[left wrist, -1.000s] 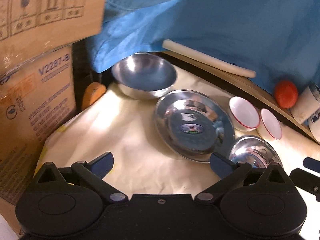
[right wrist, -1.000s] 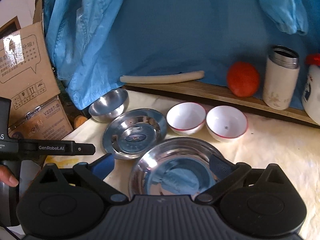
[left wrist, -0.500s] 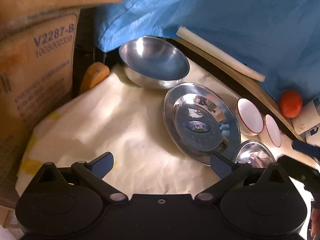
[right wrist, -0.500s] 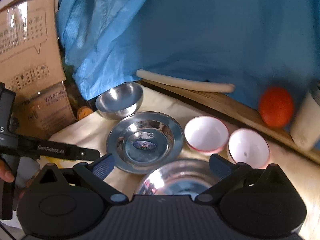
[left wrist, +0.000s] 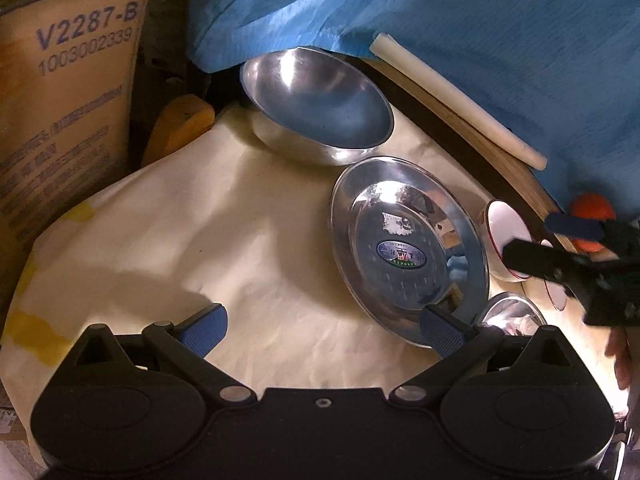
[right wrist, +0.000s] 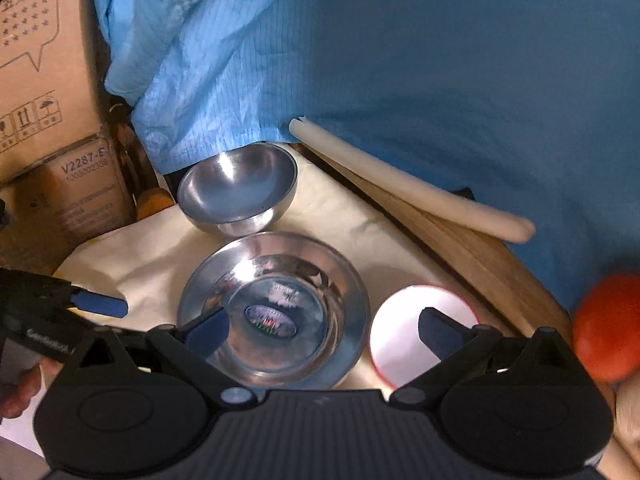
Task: Organize plates and bowls
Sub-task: 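Move both tools to the small steel plate with the blue logo, then close both tools on the logo plate rim and lift it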
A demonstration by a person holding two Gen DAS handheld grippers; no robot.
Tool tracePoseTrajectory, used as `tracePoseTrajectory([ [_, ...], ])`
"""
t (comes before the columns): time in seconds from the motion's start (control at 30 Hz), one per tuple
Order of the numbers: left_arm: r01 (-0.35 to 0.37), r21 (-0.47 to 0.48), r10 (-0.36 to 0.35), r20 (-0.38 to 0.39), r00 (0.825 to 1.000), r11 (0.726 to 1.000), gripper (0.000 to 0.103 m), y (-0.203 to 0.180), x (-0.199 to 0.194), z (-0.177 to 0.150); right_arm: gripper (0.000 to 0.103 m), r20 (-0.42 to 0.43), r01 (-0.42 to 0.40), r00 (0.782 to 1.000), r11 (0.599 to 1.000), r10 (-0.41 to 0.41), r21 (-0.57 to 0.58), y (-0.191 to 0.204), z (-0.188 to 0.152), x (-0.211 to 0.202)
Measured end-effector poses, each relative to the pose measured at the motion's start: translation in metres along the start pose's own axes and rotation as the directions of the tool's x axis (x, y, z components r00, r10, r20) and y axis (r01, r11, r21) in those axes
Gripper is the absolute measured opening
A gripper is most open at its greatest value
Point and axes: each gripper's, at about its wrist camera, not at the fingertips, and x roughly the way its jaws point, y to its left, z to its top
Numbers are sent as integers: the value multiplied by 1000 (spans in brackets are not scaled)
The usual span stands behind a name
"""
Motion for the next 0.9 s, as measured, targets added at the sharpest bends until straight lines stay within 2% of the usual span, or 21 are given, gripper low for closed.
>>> tracePoseTrajectory([
  [0.13,0,14,0,-13,1000,1000,102,-6,4,3,102,-34,-41,999,999,40,-22,-8,10,19],
  [0.27,-8,28,9,-23,1000,1000,102,-12,7,4,96,-68,-77,995,997,75,-26,-13,18,38],
  [0.53,-7,11,8,-30,1000,1000,102,-11,11,6,90,-121,-94,989,994,87,-57,-15,26,59],
  [0.67,4,13,-3,-37,999,1000,102,-12,12,6,83,-150,-91,985,994,81,-65,-15,26,66],
  [0.77,22,7,-21,-44,999,1000,97,-12,12,6,79,-168,-94,982,993,81,-71,-13,27,70],
  [0.9,9,7,-9,-40,999,1000,87,-13,14,7,63,-183,-88,981,992,70,-90,-8,28,78],
])
